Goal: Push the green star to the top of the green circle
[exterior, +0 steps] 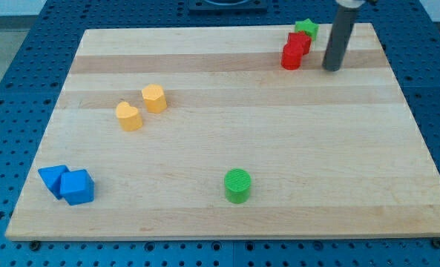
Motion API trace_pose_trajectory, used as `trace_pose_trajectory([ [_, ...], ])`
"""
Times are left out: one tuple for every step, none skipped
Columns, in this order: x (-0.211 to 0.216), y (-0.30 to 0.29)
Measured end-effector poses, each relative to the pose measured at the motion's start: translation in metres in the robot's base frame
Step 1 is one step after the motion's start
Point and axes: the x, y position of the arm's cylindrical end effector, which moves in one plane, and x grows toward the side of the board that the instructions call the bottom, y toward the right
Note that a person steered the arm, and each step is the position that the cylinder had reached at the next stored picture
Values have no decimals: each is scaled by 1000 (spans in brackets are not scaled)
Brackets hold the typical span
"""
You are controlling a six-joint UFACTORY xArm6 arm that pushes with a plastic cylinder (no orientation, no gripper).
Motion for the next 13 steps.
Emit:
trace_pose_trajectory([
  [-31, 24],
  [-62, 30],
  [-89, 29],
  [-104, 17],
  [-106, -2],
  [-106, -25],
  [-103, -47],
  [-91, -57],
  [-77, -72],
  [-64, -97],
  [-50, -129],
  [-46, -154],
  [-40, -175],
])
